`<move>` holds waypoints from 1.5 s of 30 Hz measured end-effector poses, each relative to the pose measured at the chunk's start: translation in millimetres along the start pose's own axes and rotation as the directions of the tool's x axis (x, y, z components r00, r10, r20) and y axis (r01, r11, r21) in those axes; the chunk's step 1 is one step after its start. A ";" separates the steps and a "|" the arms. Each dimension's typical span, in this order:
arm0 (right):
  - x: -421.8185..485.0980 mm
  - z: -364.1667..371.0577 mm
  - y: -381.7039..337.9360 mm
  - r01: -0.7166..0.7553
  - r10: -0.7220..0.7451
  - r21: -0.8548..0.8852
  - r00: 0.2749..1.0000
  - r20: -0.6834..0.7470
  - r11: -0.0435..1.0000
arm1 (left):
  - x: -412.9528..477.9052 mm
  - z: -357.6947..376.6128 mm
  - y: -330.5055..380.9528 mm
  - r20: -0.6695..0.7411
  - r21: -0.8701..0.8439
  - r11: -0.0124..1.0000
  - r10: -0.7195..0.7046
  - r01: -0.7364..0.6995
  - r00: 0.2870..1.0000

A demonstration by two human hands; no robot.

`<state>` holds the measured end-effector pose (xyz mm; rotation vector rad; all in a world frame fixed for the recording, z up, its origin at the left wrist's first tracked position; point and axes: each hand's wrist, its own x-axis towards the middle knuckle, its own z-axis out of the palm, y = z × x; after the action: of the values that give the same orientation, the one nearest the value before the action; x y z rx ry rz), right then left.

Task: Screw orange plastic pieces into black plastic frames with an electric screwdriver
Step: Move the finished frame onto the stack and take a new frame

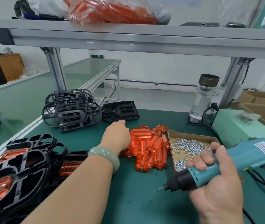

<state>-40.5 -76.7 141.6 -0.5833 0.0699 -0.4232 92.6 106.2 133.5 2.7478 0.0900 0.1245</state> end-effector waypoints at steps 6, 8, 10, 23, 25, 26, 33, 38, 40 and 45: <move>5.9 0.1 2.2 0.006 -0.006 -0.001 0.999 -0.033 1.000 | 42.7 8.9 -13.6 0.065 0.051 0.993 -0.111 0.108 0.992; 7.3 -0.3 2.5 0.011 -0.011 0.003 0.999 -0.040 1.000 | 52.1 11.8 -20.9 0.112 0.171 0.984 -0.068 0.049 0.991; 8.0 -1.0 3.2 0.010 -0.009 0.008 0.999 -0.043 1.000 | 57.6 13.0 -25.8 0.179 0.259 0.966 -0.057 0.009 0.982; 5.4 -0.4 3.5 -0.017 0.017 0.012 0.999 -0.042 1.000 | 38.3 5.3 -32.1 0.089 0.216 0.976 0.001 -0.021 0.996; 5.0 -0.9 3.2 -0.027 0.028 0.020 0.999 -0.038 0.999 | 33.3 3.5 -34.7 0.041 0.165 0.986 -0.017 0.010 0.999; 4.5 -1.0 2.9 -0.031 0.032 0.024 0.999 -0.036 0.999 | 30.1 2.6 -35.4 0.014 0.147 0.989 -0.029 0.027 0.999; 3.4 -1.4 -0.5 -0.028 0.029 0.041 0.999 -0.019 0.999 | 7.8 -13.4 -30.3 -0.202 0.001 0.998 -0.063 0.064 0.977; 5.1 -4.5 -3.9 -0.017 0.017 0.048 1.000 -0.016 0.999 | -33.6 -23.3 -17.7 -0.294 -0.116 0.992 0.005 -0.041 0.956; 6.4 -6.2 -5.3 -0.012 0.013 0.058 1.000 -0.019 0.998 | -57.0 -25.8 -13.3 -0.322 -0.117 0.985 0.082 -0.126 0.943; 8.5 -8.5 -8.2 -0.003 0.005 0.082 1.000 -0.020 0.997 | -112.1 -21.2 -9.8 -0.318 -0.013 0.951 0.288 -0.308 0.903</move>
<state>-37.2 -90.7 139.5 -0.4986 0.0728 -0.4261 -21.3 114.2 140.9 2.6362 -0.2480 0.6375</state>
